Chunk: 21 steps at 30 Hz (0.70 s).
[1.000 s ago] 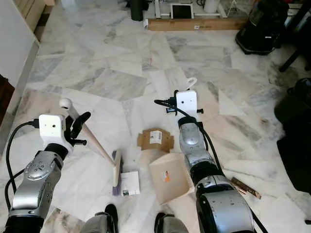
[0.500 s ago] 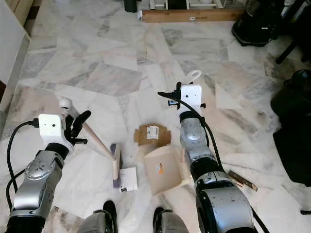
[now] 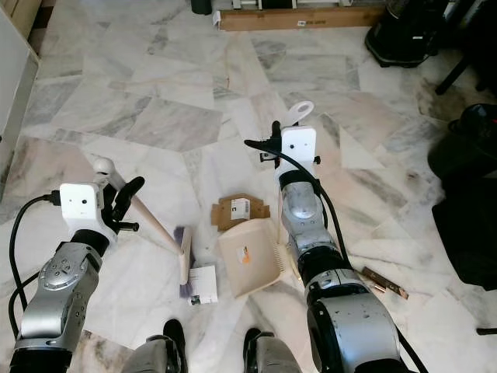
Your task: Sweep floor
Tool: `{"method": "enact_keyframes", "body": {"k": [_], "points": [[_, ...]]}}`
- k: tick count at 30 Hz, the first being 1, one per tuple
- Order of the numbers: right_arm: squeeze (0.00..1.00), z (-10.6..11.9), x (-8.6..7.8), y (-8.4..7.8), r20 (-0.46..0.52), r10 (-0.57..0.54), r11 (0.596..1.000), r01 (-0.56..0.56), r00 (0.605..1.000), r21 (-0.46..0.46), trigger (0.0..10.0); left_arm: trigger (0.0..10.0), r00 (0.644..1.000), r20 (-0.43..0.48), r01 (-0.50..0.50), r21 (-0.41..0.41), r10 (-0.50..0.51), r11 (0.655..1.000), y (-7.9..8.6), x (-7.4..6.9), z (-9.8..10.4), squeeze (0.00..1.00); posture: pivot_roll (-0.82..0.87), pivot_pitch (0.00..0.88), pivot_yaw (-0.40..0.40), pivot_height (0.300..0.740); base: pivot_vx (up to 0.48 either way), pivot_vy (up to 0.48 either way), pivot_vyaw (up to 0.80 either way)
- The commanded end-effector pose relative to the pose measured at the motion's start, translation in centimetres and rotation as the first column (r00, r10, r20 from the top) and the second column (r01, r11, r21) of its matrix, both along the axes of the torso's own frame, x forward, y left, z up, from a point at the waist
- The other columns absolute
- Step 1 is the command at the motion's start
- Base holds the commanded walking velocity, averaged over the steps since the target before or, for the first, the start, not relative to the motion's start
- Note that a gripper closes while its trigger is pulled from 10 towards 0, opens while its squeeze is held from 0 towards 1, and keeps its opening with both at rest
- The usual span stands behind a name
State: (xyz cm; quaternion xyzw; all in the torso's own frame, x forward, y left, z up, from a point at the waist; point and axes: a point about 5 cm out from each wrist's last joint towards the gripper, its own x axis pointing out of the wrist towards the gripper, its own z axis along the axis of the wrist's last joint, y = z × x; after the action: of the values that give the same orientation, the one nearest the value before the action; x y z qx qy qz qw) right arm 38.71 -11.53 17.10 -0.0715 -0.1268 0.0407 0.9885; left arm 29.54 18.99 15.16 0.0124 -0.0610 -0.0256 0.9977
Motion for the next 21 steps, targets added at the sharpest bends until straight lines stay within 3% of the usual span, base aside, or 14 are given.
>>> {"method": "enact_keyframes", "body": {"k": [1,14,21], "points": [[0.0,-1.3,-0.4,0.1,-0.037,0.011,1.0,-0.012,0.999,-0.025,10.0,10.0,0.999,-0.05,-0.013,-0.01,0.013,1.0,0.3,-0.5,-1.0,0.0,-0.04,0.348,-0.084,0.74,0.0,0.0,0.0],[0.0,-4.6,-1.1,-0.2,-0.18,-0.052,0.994,0.033,0.982,-0.102,10.0,10.0,0.993,-0.038,-0.111,0.035,0.113,0.993,2.3,-0.9,-0.7,0.0,-0.03,0.368,-0.1,0.74,0.0,0.0,0.0],[0.0,-6.0,-1.3,-0.6,-0.257,-0.12,0.984,0.082,0.959,-0.155,10.0,10.0,0.976,-0.062,-0.201,0.131,0.21,0.971,4.2,-1.7,-0.9,0.0,-0.02,0.378,-0.114,0.74,0.0,0.0,0.0]]}}
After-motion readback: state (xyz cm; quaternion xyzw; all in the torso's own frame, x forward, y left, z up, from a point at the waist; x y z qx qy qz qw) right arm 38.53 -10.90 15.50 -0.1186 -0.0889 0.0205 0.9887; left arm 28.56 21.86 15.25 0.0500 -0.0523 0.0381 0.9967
